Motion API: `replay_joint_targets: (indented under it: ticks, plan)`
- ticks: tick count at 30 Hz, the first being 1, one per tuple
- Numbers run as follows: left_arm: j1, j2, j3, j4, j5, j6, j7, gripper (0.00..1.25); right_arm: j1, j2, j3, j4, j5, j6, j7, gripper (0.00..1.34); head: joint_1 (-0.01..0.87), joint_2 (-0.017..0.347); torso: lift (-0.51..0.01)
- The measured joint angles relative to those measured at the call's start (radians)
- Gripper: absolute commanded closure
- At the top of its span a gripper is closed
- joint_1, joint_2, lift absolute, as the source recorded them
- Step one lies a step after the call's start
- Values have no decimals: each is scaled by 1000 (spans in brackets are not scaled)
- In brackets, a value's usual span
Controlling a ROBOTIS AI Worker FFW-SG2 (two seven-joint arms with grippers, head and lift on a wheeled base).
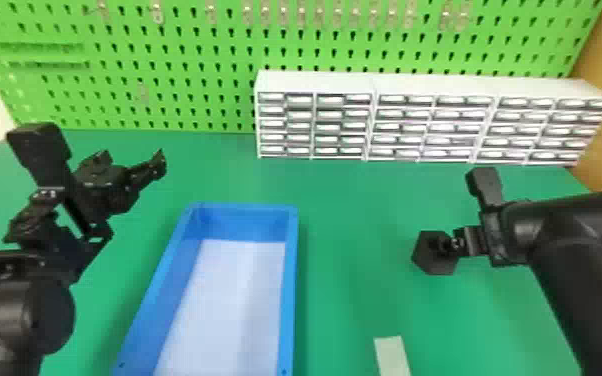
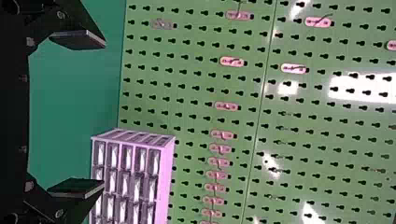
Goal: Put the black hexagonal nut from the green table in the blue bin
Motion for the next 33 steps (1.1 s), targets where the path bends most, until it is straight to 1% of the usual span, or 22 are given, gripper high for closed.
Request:
replay_joint_targets:
  ticks: [6,11,27,29,33]
  plan:
    - [1,0,1,0,0,0,0,220,0,0,1,-4,1,-4,0,1055,666,32,-100]
    - [3,0,3,0,0,0,-1,220,7,0,-1,-26,5,-4,0,1055,666,32,-100]
    - [7,0,8,0,0,0,-2,220,11,-10,23,-182,29,-17,0,1053,666,32,-100]
    - [7,0,9,0,0,0,-2,220,12,-10,22,-203,25,-22,-1,1053,666,32,-100]
    - [8,0,9,0,0,0,-2,220,17,-10,19,-251,-9,-43,0,1053,666,32,-100]
